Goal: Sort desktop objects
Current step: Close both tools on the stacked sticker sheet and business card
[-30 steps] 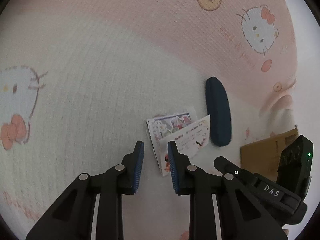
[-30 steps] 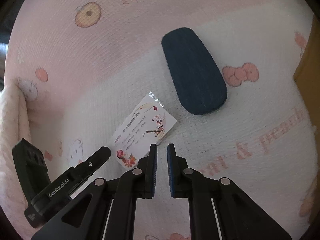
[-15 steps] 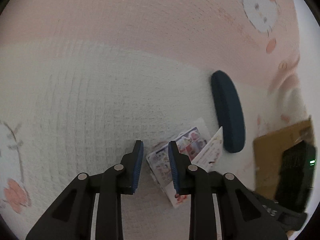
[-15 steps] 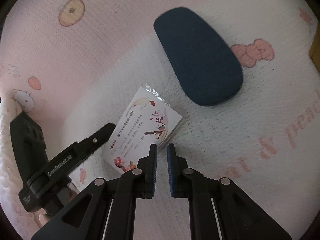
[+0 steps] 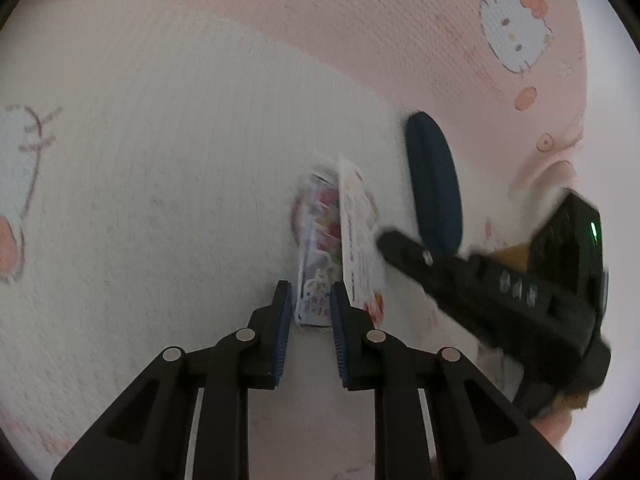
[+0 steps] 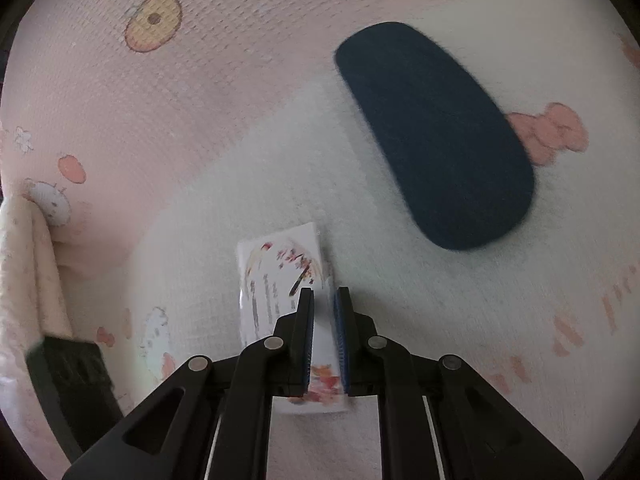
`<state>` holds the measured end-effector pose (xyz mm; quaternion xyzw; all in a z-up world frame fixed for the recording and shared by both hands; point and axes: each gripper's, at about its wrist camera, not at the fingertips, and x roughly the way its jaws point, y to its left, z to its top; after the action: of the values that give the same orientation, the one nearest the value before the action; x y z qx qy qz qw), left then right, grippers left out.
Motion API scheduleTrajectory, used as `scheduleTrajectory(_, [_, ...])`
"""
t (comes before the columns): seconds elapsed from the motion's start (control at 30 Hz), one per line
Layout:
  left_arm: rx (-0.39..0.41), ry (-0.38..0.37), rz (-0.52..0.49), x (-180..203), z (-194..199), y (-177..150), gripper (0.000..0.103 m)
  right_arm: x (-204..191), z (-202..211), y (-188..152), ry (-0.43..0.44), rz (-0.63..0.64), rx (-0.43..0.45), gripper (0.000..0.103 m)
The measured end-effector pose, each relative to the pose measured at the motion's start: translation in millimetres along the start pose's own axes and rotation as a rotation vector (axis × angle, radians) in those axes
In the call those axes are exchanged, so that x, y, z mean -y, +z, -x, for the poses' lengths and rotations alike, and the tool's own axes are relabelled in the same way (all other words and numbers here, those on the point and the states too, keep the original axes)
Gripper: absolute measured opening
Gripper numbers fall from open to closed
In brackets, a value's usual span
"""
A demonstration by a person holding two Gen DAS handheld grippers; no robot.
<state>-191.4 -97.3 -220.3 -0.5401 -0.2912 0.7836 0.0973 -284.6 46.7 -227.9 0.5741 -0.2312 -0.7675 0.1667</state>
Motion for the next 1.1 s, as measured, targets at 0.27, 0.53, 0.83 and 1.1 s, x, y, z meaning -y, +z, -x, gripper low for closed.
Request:
scheduleTrajectory(0.27, [0.093,0.066,0.083,3,11,-1,0.04,-12,-4,2,-0.011,0.1,-0.049,0.013])
scheduleTrajectory(0.53, [0.117,0.012,0.149,-7,12,11,0.058,-1,0,-13,0.044,0.036,-0.044,0.021])
scheduleTrajectory(0.83, [0.129,-0.019,0.159,4,-3,15,0.057,2,3,-20,0.046,0.024,-0.032,0.021])
scheduleTrajectory(1.1, [0.121,0.04,0.13,12,-1,-10,0.031,1,23,-46,-0.015,0.092,-0.035,0.022])
